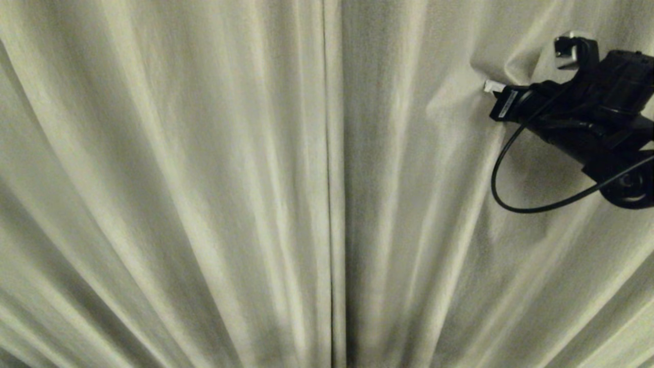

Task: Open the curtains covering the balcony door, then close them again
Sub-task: Pull the outer curtains open on both sides

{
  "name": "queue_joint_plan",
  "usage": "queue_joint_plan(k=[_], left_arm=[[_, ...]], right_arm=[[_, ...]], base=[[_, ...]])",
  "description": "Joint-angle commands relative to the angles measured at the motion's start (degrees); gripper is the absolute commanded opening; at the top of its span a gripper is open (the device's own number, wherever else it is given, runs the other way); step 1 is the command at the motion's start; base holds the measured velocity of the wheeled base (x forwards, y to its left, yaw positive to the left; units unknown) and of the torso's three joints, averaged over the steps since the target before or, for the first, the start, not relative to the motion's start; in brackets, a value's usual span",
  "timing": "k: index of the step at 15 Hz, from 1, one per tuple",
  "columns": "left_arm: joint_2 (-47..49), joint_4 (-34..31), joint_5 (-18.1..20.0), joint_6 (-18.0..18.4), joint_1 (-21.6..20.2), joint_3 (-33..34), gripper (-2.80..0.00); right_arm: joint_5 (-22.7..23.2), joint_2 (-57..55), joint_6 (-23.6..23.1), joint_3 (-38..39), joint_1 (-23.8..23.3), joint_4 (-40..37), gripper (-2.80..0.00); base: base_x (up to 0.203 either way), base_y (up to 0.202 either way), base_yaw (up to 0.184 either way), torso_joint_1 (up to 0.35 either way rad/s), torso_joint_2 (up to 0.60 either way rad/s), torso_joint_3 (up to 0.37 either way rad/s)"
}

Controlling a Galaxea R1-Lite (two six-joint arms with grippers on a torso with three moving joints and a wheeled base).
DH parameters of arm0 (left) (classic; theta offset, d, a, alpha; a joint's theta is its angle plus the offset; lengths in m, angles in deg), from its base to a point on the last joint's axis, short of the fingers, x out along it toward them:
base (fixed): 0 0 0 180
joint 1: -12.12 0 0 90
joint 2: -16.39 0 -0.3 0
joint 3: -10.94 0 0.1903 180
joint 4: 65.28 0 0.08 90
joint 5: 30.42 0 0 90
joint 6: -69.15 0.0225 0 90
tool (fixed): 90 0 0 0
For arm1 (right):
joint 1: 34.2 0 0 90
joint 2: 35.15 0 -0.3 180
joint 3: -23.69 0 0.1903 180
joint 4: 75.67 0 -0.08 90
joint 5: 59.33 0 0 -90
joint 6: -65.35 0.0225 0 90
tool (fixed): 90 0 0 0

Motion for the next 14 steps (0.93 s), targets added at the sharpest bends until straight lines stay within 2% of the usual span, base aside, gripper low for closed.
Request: queue_joint_plan(k=[1, 6, 14], left_arm=[[-0.02, 0.03, -0.01, 0.02, -0.01, -0.04, -2.8], [-0.02, 0.03, -0.01, 0.02, -0.01, -0.06, -2.8], [-0.02, 0.03, -0.01, 0.02, -0.01, 0.02, -2.8]], right_arm=[[0.02, -0.92, 0.09, -2.54, -1.51, 0.03, -2.8], [0.19, -3.92, 0.25, -7.62, -7.68, -0.55, -2.8], [0.2, -13.92, 0.31, -22.98, -22.78, -4.68, -2.8]], base=[[0.0, 0.0, 0.0, 0.0, 0.0, 0.0], [0.0, 0.0, 0.0, 0.0, 0.0, 0.0], [0.0, 0.0, 0.0, 0.0, 0.0, 0.0]])
